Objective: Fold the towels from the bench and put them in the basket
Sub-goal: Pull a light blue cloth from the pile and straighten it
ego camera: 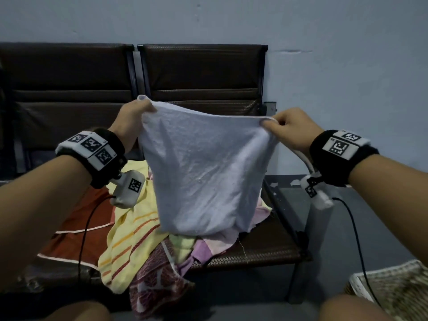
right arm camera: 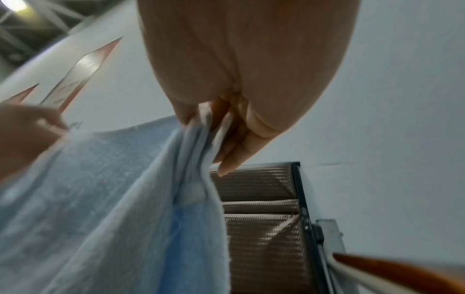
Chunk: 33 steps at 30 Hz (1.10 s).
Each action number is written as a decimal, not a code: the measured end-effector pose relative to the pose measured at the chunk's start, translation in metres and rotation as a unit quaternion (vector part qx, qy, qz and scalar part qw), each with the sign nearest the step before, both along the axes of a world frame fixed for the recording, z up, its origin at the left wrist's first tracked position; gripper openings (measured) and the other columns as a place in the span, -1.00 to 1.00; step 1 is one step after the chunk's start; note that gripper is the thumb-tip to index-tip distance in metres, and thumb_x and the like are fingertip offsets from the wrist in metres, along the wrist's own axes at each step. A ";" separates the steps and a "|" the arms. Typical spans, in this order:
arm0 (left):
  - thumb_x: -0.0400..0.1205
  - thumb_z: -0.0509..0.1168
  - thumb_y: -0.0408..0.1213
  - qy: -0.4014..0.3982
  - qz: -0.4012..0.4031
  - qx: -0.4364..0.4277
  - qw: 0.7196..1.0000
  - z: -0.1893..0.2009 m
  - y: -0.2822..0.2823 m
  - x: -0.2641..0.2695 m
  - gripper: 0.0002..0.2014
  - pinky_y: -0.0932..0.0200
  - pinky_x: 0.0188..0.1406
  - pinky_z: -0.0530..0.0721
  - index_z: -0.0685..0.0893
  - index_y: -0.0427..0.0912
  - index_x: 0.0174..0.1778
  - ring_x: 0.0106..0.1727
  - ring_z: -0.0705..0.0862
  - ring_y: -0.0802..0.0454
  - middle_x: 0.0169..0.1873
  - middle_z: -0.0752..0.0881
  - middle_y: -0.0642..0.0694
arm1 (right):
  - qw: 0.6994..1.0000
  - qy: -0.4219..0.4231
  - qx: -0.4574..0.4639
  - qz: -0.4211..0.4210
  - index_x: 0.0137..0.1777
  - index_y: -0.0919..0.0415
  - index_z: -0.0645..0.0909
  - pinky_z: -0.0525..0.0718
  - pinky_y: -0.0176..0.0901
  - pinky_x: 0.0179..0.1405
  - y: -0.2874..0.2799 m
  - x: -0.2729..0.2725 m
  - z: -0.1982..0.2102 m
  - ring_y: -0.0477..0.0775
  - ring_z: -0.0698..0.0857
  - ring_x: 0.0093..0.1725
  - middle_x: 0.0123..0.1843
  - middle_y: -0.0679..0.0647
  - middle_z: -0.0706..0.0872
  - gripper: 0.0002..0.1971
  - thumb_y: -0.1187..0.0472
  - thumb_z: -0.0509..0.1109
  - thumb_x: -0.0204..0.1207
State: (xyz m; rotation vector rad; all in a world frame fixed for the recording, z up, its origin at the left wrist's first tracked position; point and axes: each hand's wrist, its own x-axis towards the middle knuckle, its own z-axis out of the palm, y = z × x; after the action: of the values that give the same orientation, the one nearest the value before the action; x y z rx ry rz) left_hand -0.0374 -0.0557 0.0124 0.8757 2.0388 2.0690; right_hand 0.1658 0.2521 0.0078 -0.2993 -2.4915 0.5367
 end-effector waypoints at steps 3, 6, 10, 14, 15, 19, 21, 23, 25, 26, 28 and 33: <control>0.46 0.51 -0.37 0.061 0.006 -0.049 0.997 -0.008 -0.004 -0.009 -0.75 -0.07 0.07 0.79 0.76 -0.33 0.04 0.03 0.83 -0.18 -0.05 0.84 -0.19 | 0.992 0.048 -0.121 0.008 -0.48 0.08 0.68 0.52 -0.15 -0.38 -0.005 0.001 0.000 -0.17 0.51 -0.47 -0.55 -0.16 0.56 -0.57 -0.16 0.43 0.51; 0.45 0.63 -0.20 0.086 0.083 -0.075 0.990 -0.015 -0.006 -0.013 -0.61 -0.19 0.11 0.81 0.75 -0.35 0.09 0.07 0.82 -0.20 0.00 0.84 -0.25 | 0.992 0.046 -0.111 0.045 -0.40 -0.08 0.77 0.54 -0.41 -0.42 -0.009 0.008 0.010 -0.34 0.58 -0.46 -0.50 -0.23 0.68 -0.78 -0.09 0.55 0.43; 0.38 0.66 0.00 0.093 0.147 -0.050 0.984 -0.019 -0.008 -0.025 -0.52 -0.21 -0.11 0.77 0.74 -0.37 -0.13 -0.21 0.73 -0.11 -0.15 0.81 -0.36 | 0.999 0.001 -0.013 0.041 -0.33 0.26 0.71 0.49 -0.28 -0.44 -0.009 0.017 0.018 -0.18 0.52 -0.47 -0.39 0.19 0.68 -0.56 -0.16 0.56 0.44; 0.61 0.47 -0.06 0.088 0.128 -0.037 0.987 -0.025 0.003 -0.029 -0.77 -0.21 -0.11 0.71 0.85 -0.16 -0.11 -0.16 0.66 -0.03 -0.15 0.79 -0.26 | 0.998 -0.023 0.004 0.050 -0.30 0.44 0.67 0.48 -0.12 -0.36 -0.015 0.019 0.018 0.00 0.52 -0.39 -0.29 0.42 0.67 -0.41 -0.20 0.56 0.43; 0.67 0.40 -0.09 0.083 0.129 -0.035 0.988 -0.027 0.007 -0.030 -0.78 -0.12 -0.16 0.65 0.84 -0.17 -0.10 -0.15 0.62 -0.02 -0.18 0.75 -0.22 | 0.998 -0.038 0.009 0.054 -0.29 0.47 0.65 0.46 -0.11 -0.34 -0.016 0.019 0.018 0.02 0.51 -0.38 -0.28 0.44 0.65 -0.40 -0.19 0.56 0.44; 0.75 0.13 -0.31 0.035 0.134 -0.009 0.990 -0.026 0.022 -0.031 -0.69 0.31 -0.37 0.55 0.65 -0.09 -0.29 -0.37 0.63 0.23 -0.36 0.63 0.00 | 0.993 -0.093 0.020 0.075 -0.38 0.19 0.61 0.47 -0.11 -0.33 -0.018 0.019 0.018 -0.13 0.51 -0.41 -0.43 0.09 0.60 -0.65 0.00 0.57 0.49; 0.69 0.21 -0.28 -0.012 0.148 0.015 0.989 -0.021 0.024 -0.030 -0.74 0.38 -0.47 0.56 0.66 -0.05 -0.32 -0.32 0.65 0.17 -0.38 0.63 0.03 | 0.993 -0.089 0.026 0.070 -0.41 0.06 0.54 0.45 -0.13 -0.35 -0.018 0.017 0.014 -0.17 0.51 -0.42 -0.46 -0.12 0.56 -0.69 0.08 0.57 0.47; 0.61 0.39 -0.17 -0.003 0.112 0.016 0.994 -0.020 0.022 -0.027 -0.84 0.26 -0.29 0.66 0.77 -0.04 -0.28 -0.20 0.72 0.03 -0.32 0.74 0.00 | 0.996 -0.068 0.033 0.047 -0.26 0.06 0.56 0.49 -0.12 -0.32 -0.016 0.014 0.012 -0.07 0.58 -0.30 -0.32 -0.09 0.63 -0.77 0.10 0.59 0.46; 0.50 0.55 -0.05 0.066 0.074 -0.034 0.994 -0.022 0.017 -0.025 -0.89 0.16 -0.23 0.76 0.84 0.01 -0.25 -0.18 0.83 0.04 -0.26 0.85 -0.01 | 0.996 -0.065 0.049 0.028 -0.02 0.04 0.63 0.53 -0.15 -0.23 -0.014 0.012 0.012 -0.02 0.63 -0.18 -0.18 -0.08 0.69 -0.81 0.05 0.58 0.48; 0.45 0.60 -0.02 0.093 0.078 -0.053 0.991 -0.024 0.015 -0.023 -0.87 0.18 -0.29 0.77 0.85 0.04 -0.24 -0.21 0.84 0.09 -0.26 0.86 0.00 | 0.995 -0.076 0.062 0.023 0.00 0.01 0.68 0.51 -0.20 -0.24 -0.012 0.012 0.011 -0.04 0.65 -0.18 -0.19 -0.10 0.70 -0.85 0.02 0.54 0.52; 0.37 0.65 0.04 0.107 0.116 -0.053 0.986 -0.025 0.011 -0.024 -0.76 0.20 -0.39 0.75 0.85 -0.01 -0.22 -0.26 0.84 0.12 -0.27 0.86 -0.01 | 0.992 -0.093 0.078 0.020 -0.18 -0.06 0.71 0.45 -0.31 -0.35 -0.012 0.013 0.010 -0.13 0.62 -0.30 -0.34 -0.13 0.68 -0.85 -0.03 0.46 0.60; 0.48 0.58 0.05 0.091 0.142 -0.061 0.984 -0.031 0.011 -0.035 -0.62 -0.01 -0.26 0.71 0.83 -0.26 -0.14 -0.27 0.76 -0.05 -0.28 0.82 -0.24 | 0.991 -0.132 0.007 0.014 -0.22 0.02 0.73 0.58 -0.17 -0.23 -0.013 0.014 0.013 -0.02 0.66 -0.24 -0.25 0.05 0.76 -0.78 0.29 0.34 0.57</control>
State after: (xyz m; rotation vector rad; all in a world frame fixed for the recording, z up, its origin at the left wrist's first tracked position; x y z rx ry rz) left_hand -0.0723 -0.0445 -0.0183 0.8228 2.4876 2.0320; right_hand 0.1799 0.2389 0.0206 -0.3500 -2.7570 0.5203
